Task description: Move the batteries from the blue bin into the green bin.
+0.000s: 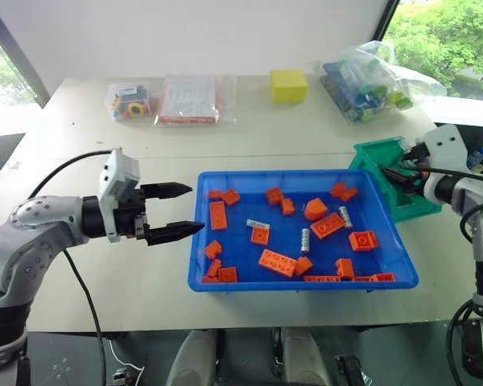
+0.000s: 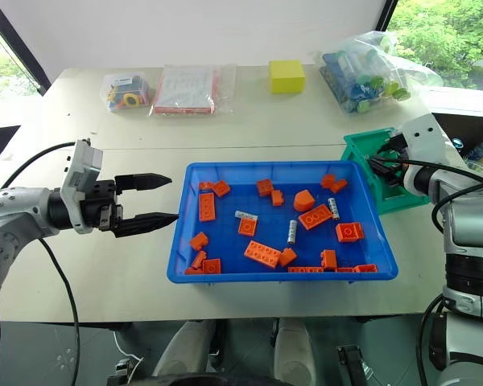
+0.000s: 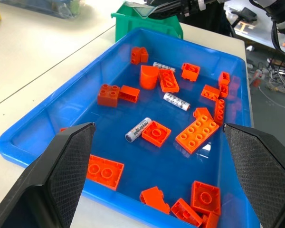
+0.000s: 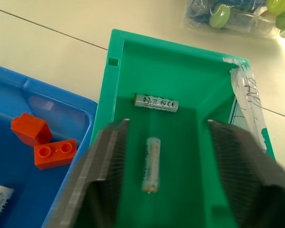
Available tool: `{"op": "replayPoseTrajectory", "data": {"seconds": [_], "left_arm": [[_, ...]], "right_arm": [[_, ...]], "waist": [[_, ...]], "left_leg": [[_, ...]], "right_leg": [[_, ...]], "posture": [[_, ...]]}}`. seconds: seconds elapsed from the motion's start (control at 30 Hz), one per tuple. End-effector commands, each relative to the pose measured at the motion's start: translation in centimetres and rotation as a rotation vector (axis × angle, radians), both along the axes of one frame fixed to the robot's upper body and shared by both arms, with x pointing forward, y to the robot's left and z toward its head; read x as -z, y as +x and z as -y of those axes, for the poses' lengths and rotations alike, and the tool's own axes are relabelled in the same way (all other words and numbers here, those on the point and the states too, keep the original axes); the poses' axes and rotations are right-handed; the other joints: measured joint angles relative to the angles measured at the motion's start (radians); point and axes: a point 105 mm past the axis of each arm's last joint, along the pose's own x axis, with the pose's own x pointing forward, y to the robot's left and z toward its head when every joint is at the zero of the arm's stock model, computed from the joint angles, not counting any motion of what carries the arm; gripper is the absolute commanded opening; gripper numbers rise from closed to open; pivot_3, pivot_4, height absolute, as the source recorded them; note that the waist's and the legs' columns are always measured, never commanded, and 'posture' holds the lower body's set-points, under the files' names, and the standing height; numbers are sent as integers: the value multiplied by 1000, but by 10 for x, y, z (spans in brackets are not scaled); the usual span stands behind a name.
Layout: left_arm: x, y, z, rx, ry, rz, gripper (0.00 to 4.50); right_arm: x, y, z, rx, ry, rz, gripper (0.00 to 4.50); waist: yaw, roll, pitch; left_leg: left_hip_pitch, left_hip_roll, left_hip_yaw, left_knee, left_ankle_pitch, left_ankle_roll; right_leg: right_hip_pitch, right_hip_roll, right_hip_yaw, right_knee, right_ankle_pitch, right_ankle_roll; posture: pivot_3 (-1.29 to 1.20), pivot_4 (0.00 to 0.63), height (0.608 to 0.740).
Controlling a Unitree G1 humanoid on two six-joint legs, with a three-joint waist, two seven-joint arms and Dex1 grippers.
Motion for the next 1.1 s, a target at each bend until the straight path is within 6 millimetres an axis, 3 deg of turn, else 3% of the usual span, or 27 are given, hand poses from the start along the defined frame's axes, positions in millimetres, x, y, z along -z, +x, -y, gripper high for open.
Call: {"op": "replayPoseTrajectory", "data": {"seconds": [0.03, 0.13, 0.23, 0.4, 0.73, 1.1], "left_arm": [[-9, -3, 2, 12, -1, 43, 4500], [-8, -3, 1, 9, 1, 41, 4500], [-9, -3, 1, 7, 2, 42, 4500], [-10, -2, 2, 5, 0, 46, 4500], [-11, -3, -1, -8, 4, 54, 4500], [-11, -4, -1, -25, -2, 59, 4500]], "right_arm": [[-33, 1, -34, -145, 16, 118, 3527], [-38, -6, -86, -366, 84, 115, 3527], [-27, -19, -133, -552, 126, 45, 3527], [3, -29, -182, -723, 156, -62, 3527], [52, -19, -229, -797, 13, -220, 3527], [65, -27, -244, -868, -108, -278, 3527]], "waist": [[0, 0, 0], [-6, 0, 0], [-6, 0, 0], [3, 0, 0], [-2, -1, 0], [-1, -1, 0]], "left_leg": [[0, 0, 0, 0, 0, 0], [0, 2, 0, 0, 0, 0], [0, 4, -1, 0, 0, 0], [0, 3, -1, 1, 0, 0], [0, 3, -1, 1, 0, 0], [0, 3, -1, 1, 0, 0]], "right_leg": [[0, 0, 0, 0, 0, 0], [0, 2, 0, 0, 0, 0], [0, 3, 0, 0, 0, 0], [1, 3, 0, 0, 0, -1], [0, 3, 0, 0, 1, -1], [0, 3, 0, 0, 1, -1]], "posture": [[0, 150, 692], [0, 150, 692], [0, 150, 692], [0, 150, 692], [0, 150, 692], [0, 150, 692]]}}
